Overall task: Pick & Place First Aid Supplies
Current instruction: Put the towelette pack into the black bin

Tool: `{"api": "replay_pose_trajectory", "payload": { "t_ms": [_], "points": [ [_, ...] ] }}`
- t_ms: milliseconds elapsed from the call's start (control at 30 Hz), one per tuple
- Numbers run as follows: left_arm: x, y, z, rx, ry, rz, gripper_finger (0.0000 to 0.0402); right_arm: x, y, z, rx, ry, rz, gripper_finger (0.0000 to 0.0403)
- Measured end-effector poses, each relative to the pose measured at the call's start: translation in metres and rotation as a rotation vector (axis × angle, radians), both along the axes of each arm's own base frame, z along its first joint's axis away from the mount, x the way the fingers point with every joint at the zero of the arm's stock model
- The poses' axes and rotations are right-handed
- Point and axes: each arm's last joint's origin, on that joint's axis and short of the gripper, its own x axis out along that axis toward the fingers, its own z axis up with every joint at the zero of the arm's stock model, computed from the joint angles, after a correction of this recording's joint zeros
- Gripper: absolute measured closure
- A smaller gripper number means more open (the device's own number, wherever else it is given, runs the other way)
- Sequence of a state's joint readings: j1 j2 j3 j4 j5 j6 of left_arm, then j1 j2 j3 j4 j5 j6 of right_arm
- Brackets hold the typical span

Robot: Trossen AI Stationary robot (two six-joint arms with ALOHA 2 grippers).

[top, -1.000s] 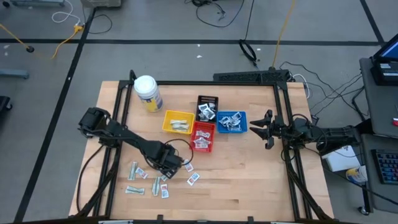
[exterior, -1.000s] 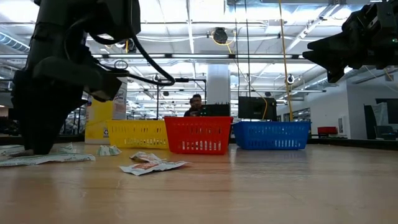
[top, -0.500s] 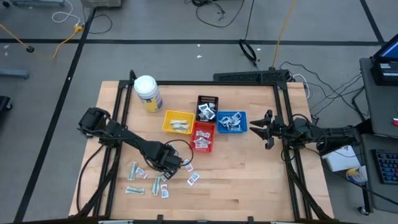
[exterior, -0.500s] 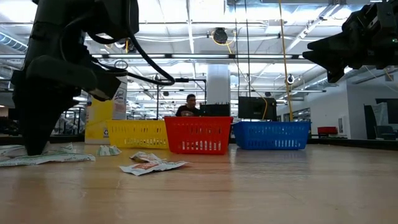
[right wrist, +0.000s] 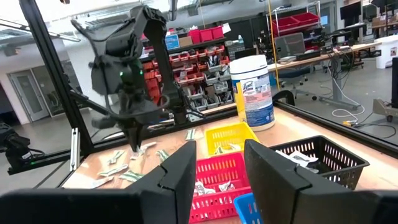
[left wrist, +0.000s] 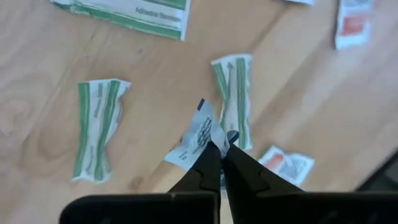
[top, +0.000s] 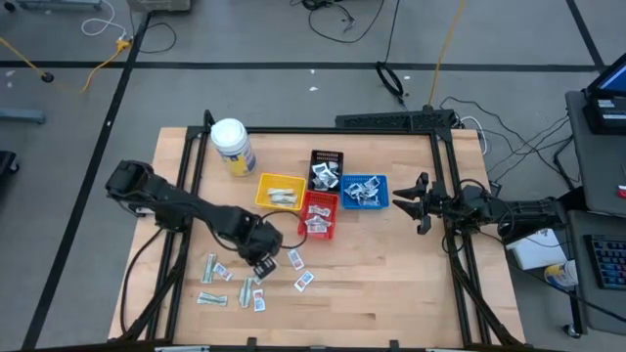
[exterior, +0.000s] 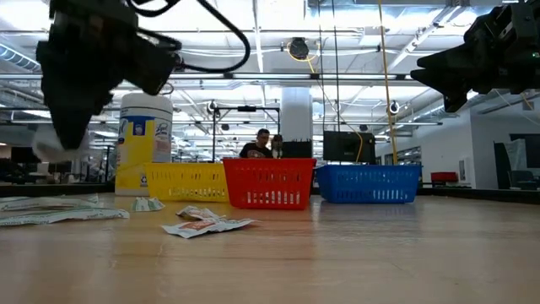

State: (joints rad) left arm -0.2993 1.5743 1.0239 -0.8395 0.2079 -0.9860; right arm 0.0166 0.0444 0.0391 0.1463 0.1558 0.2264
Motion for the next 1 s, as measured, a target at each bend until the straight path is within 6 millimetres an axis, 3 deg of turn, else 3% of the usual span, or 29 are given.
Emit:
{"api": "replay_pose_trajectory", "payload": {
  "t_ms": [200, 567, 733, 1000],
  "points": [
    [0.0, 0.01, 0.019, -0.039, -0.022, -0.147, 0.0396, 0.0, 0.0, 0.0, 0.0, 0.0, 0.0, 0.0273],
    [0.002, 0.013, 0.041, 0.013, -0.11, -0.585, 0.0398, 0.0, 0.0, 0.0, 0.0, 0.0, 0.0, 0.0273],
    [0.004, 0.018, 0.041, 0.018, -0.124, -0.599, 0.0399, 0.0, 0.0, 0.0, 0.0, 0.0, 0.0, 0.0273],
    [0.015, 0.068, 0.038, 0.031, -0.084, -0.469, 0.0399, 0.0, 0.0, 0.0, 0.0, 0.0, 0.0, 0.0273]
  ]
}}
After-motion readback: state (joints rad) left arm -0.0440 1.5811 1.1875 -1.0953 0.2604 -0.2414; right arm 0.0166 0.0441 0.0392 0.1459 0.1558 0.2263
